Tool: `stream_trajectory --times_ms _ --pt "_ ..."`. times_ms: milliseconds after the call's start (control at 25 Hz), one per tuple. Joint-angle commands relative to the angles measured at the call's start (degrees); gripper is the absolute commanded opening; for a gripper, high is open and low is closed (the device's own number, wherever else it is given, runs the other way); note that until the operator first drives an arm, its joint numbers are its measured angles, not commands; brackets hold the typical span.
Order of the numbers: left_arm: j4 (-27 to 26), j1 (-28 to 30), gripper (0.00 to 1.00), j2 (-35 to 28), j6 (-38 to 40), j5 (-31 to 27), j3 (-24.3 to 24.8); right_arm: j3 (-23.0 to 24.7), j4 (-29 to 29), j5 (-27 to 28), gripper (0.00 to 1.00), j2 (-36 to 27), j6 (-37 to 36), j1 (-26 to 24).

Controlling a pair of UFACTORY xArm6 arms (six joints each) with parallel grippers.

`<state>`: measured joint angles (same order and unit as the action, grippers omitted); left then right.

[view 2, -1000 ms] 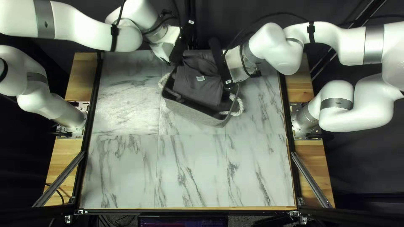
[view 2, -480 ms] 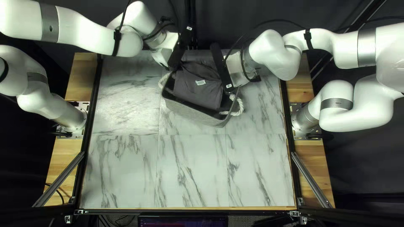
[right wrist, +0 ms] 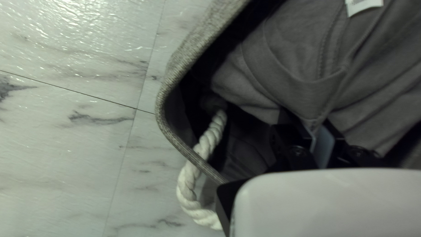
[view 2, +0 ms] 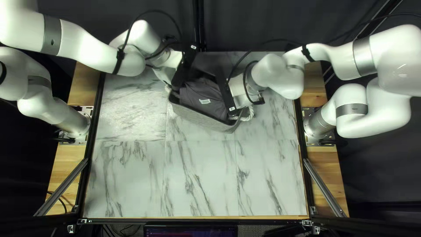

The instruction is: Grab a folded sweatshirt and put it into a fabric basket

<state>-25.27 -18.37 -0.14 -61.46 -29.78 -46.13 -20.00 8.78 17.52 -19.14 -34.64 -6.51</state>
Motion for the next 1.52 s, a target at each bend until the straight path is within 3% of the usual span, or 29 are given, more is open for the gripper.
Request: stream_trajectory --times_ms 40,240,280,320,360,400,680,960,1200,1520 --pt "-0.9 -0.6 0.01 1.4 -1.2 0.0 -0.8 1.6 5.1 -3.4 0.00 1.9 -4.2 0.1" --pt "-2.5 -0.6 0.02 4.6 -2.7 0.7 -2.4 2.7 9.5 -4.2 0.00 1.8 -8.4 -0.4" --pt "-2.5 -0.7 0.10 4.9 -2.7 0.6 -2.6 2.8 9.2 -4.0 0.00 1.4 -8.2 -0.5" --pt "-2.4 -0.7 0.81 5.4 -2.5 0.6 -3.1 2.8 9.0 -3.8 0.24 1.1 -8.1 -0.6" --pt "-2.5 -0.7 1.00 5.7 -2.6 0.5 -3.4 3.0 8.2 -3.2 0.94 0.3 -7.3 -0.8" --pt "-2.1 -0.8 1.00 5.7 -2.1 0.2 -3.9 3.3 7.3 -3.0 1.00 -0.4 -6.1 -0.7" --pt "3.5 -0.2 1.00 -3.1 3.8 -3.6 -1.7 2.9 -0.5 2.2 1.00 -6.0 1.6 -0.8" --pt "10.9 1.9 1.00 -17.2 11.5 -9.9 2.8 -2.4 -8.2 13.6 1.00 -13.6 9.1 0.3" --pt "21.6 12.0 1.00 -30.5 28.9 -16.6 8.3 -5.4 -13.4 17.4 1.00 -14.7 18.1 5.4" --pt "32.0 28.3 1.00 -40.9 50.9 -26.5 11.2 -9.8 -19.1 22.6 1.00 -15.4 28.2 10.8"
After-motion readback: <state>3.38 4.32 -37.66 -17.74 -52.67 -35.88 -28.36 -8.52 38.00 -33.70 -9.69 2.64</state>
